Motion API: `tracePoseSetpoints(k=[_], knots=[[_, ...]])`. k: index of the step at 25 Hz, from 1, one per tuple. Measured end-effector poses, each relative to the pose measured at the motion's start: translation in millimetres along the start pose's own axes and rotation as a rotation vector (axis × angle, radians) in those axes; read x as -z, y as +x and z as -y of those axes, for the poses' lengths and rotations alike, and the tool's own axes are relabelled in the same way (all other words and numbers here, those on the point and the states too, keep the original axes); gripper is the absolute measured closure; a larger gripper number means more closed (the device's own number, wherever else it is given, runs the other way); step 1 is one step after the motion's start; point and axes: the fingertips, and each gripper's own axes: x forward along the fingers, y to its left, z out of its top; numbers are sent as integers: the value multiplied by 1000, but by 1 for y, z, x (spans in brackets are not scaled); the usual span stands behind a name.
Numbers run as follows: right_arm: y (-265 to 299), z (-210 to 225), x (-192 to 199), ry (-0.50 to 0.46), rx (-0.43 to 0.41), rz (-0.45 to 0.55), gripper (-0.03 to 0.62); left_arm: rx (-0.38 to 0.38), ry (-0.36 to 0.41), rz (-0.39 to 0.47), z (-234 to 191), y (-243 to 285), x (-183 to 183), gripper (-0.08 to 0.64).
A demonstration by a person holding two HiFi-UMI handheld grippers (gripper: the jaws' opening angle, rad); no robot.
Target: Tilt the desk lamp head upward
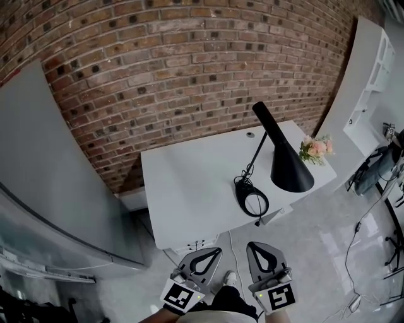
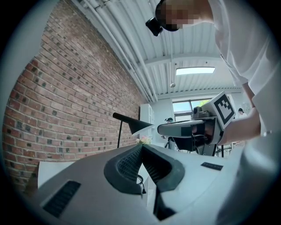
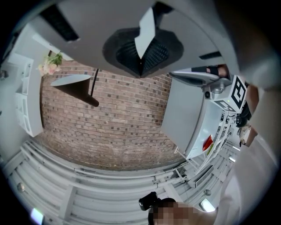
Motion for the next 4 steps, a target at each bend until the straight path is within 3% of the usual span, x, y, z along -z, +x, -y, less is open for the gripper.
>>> tracePoseSetpoints(k=[4], knots=[[2,-7,-3,-11,-3,-2,580,-10,-5,11,-5,-8,-3,552]])
